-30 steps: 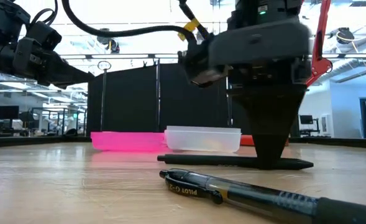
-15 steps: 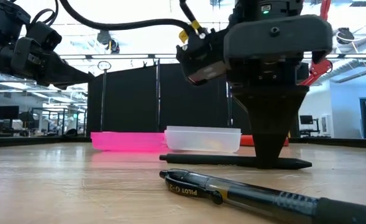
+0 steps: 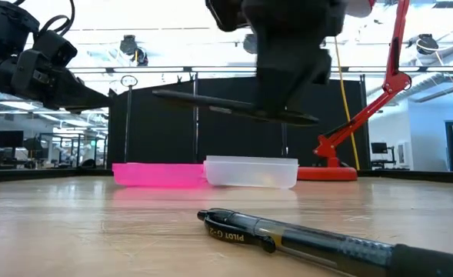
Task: Pick & place school supplies into a supply box
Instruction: Put the top black ballpen into the pink supply box
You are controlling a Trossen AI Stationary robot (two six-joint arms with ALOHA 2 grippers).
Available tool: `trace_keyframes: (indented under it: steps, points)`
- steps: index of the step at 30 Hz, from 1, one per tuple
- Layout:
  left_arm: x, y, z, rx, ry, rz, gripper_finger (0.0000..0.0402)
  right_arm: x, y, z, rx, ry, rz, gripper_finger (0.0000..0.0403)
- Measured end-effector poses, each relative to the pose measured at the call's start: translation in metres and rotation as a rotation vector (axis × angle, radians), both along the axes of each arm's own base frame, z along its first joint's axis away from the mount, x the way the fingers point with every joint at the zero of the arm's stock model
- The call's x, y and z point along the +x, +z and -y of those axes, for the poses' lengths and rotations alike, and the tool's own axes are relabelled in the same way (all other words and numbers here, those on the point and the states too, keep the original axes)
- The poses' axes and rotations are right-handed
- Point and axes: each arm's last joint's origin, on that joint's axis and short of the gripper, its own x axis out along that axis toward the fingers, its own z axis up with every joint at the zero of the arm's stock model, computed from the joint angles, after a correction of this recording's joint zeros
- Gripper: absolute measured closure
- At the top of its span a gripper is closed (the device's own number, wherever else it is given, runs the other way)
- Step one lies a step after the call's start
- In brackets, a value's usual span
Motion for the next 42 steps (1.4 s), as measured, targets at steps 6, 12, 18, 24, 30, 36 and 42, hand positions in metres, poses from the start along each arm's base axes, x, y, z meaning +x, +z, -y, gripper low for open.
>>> trace_keyframes:
  steps: [6, 12, 18, 24, 30, 36, 42]
  points:
    - [0.0, 0.0, 0.0, -0.026, -0.003, 0.003, 0.0355, 0.003, 0.041, 0.032, -0.094, -0.318, 0.207, 0.0384]
    - [0.0, 0.0, 0.0, -0.072, 0.005, 0.01, 0.0355, -0.003, 0.045, 0.097, -0.037, -0.589, 0.167, 0.0384]
    - [0.0, 0.0, 0.0, -0.087, 0.008, 0.009, 0.0355, -0.013, 0.009, 0.153, 0.16, -0.841, 0.145, 0.0384]
    - [0.0, -0.003, 0.0, -0.06, 0.004, -0.018, 0.0355, -0.012, -0.012, 0.187, 0.287, -0.907, 0.227, 0.0384]
    - [-0.001, -0.003, 0.0, -0.064, -0.003, -0.027, 0.0355, -0.018, -0.025, 0.205, 0.277, -0.931, 0.18, 0.0384]
    - [-0.001, -0.004, 0.0, -0.068, -0.002, -0.03, 0.0355, -0.021, -0.03, 0.208, 0.243, -0.91, 0.162, 0.0383]
    - [-0.001, -0.004, 0.0, -0.093, 0.002, -0.026, 0.0355, -0.029, -0.042, 0.207, 0.232, -0.921, 0.13, 0.0382]
